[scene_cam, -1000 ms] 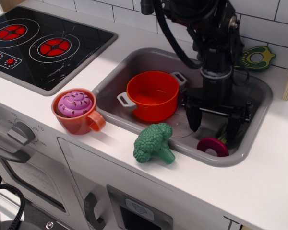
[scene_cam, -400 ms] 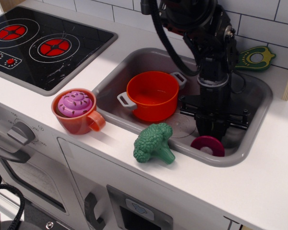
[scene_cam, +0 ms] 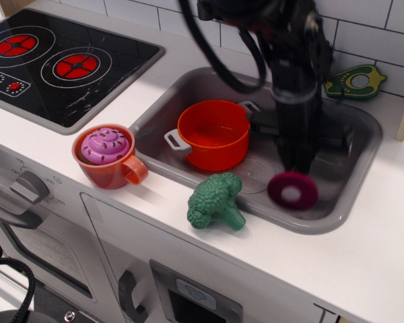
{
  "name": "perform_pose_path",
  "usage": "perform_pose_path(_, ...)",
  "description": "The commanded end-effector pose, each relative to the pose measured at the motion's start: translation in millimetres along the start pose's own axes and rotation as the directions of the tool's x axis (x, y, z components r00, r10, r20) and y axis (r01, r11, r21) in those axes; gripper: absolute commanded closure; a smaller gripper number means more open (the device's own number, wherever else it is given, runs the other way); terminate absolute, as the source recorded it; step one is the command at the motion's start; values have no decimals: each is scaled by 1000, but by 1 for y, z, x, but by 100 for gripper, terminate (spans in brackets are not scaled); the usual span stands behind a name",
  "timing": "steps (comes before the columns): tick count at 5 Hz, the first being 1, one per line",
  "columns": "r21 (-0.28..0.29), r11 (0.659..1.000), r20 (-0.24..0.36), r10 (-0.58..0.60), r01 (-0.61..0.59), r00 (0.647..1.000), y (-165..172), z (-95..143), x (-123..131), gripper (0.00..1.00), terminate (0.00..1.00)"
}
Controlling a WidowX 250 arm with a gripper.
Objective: Put beet in pot sink
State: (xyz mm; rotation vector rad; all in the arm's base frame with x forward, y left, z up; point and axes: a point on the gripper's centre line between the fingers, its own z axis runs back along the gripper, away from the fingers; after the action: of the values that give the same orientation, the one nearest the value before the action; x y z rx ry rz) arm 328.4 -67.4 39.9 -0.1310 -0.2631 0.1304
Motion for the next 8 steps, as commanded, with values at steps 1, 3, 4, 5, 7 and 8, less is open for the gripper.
perform_pose_path(1, 65, 980, 446, 139, -187, 884, 41, 74, 35, 100, 0)
perform_pose_path(3, 124, 952, 632, 141, -279, 762, 96, 70, 50, 100, 0)
perform_pose_path(4, 138, 938, 629, 165, -318, 760, 112, 61, 63, 100, 0)
perform_pose_path(5, 174, 939, 616, 130, -295, 777, 111, 41, 59, 100, 0)
perform_pose_path(7, 171, 942, 568, 146, -289, 810, 101, 36, 48, 0, 0)
perform_pose_path(8, 167, 923, 532, 212, -347, 820, 98, 47, 53, 0, 0)
